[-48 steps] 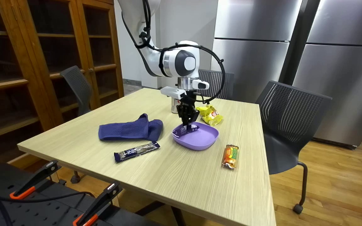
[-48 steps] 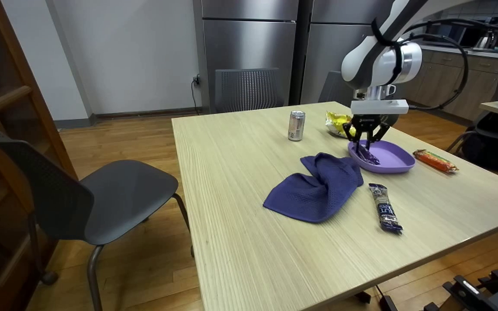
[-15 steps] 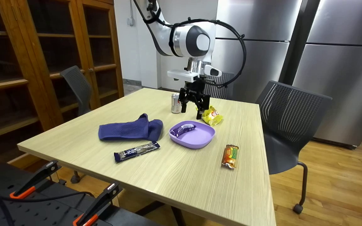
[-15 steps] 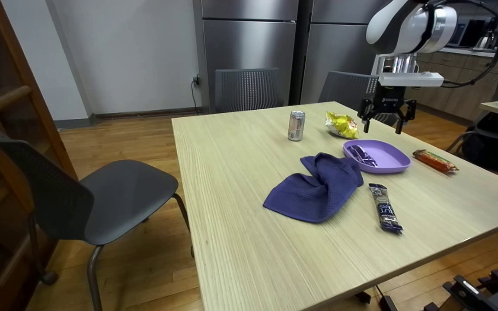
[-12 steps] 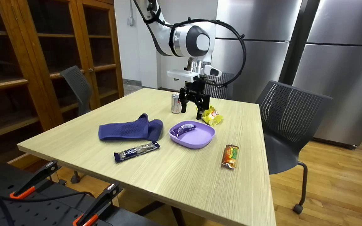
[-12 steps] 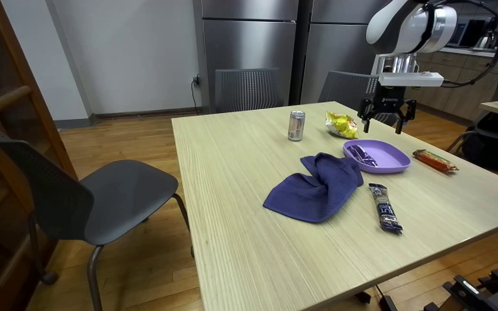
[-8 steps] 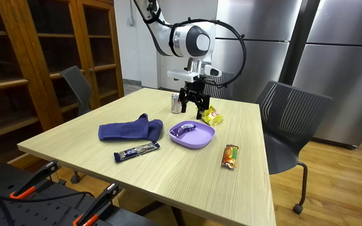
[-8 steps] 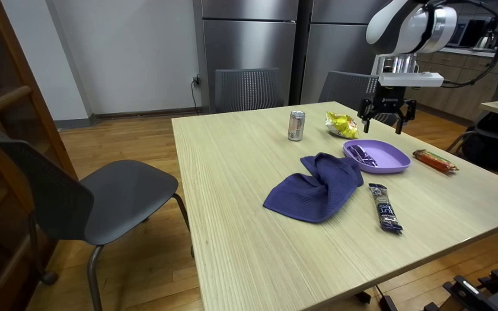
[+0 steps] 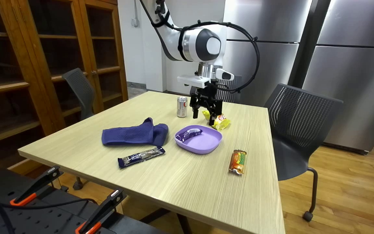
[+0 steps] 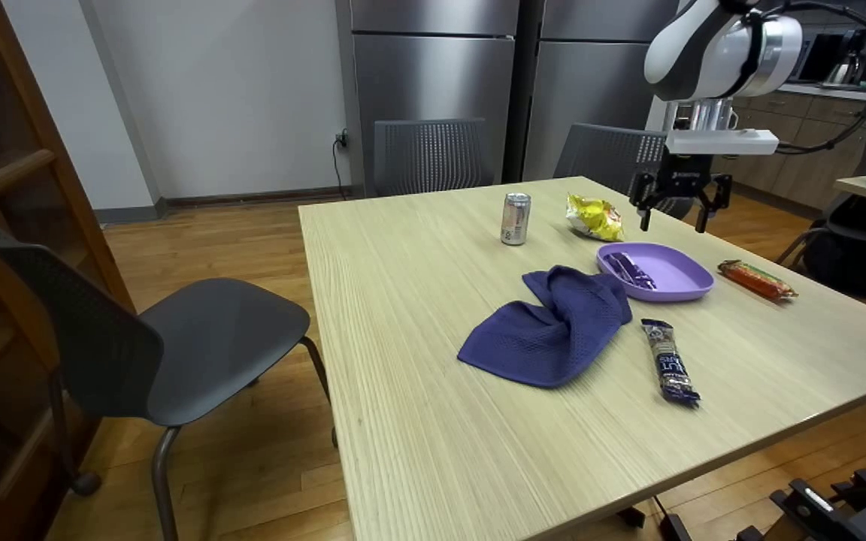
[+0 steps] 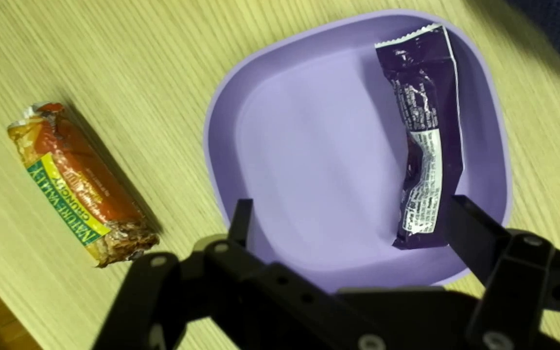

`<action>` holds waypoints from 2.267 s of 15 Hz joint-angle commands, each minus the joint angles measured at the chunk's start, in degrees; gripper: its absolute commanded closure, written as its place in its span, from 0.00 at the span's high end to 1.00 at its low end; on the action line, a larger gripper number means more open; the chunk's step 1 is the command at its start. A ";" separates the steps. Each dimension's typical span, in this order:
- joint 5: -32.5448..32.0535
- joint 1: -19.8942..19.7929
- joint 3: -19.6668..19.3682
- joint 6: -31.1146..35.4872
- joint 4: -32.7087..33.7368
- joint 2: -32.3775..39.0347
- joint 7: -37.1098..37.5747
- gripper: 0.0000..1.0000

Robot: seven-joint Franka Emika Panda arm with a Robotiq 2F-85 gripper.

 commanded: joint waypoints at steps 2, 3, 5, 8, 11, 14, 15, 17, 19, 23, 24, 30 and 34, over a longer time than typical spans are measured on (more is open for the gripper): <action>-1.32 -1.45 -0.54 2.37 0.55 0.54 -1.89 1.00; -1.46 -1.99 -0.62 2.54 0.81 0.84 -2.69 1.00; -1.72 -3.05 -0.63 3.14 1.09 1.34 -4.44 1.00; -1.78 -5.26 -0.49 3.78 1.70 2.24 -8.26 1.00; -1.99 -7.38 -0.48 4.29 2.36 3.26 -12.10 1.00; -2.53 -9.15 -0.51 5.05 2.86 4.45 -15.64 1.00; -2.82 -9.65 -0.49 5.17 3.09 4.83 -16.71 1.00; -3.96 -10.42 -0.48 5.60 3.48 5.75 -19.07 1.00; -5.13 -10.98 -0.52 6.13 3.77 6.55 -21.02 1.00; -7.62 -11.74 -0.66 7.94 3.48 7.60 -24.10 1.00; -8.04 -11.92 -0.56 8.12 3.36 7.79 -24.79 1.00; -8.65 -12.91 -0.11 9.43 3.53 9.14 -26.83 1.00; -8.33 -13.41 0.29 9.14 3.44 9.36 -27.92 1.00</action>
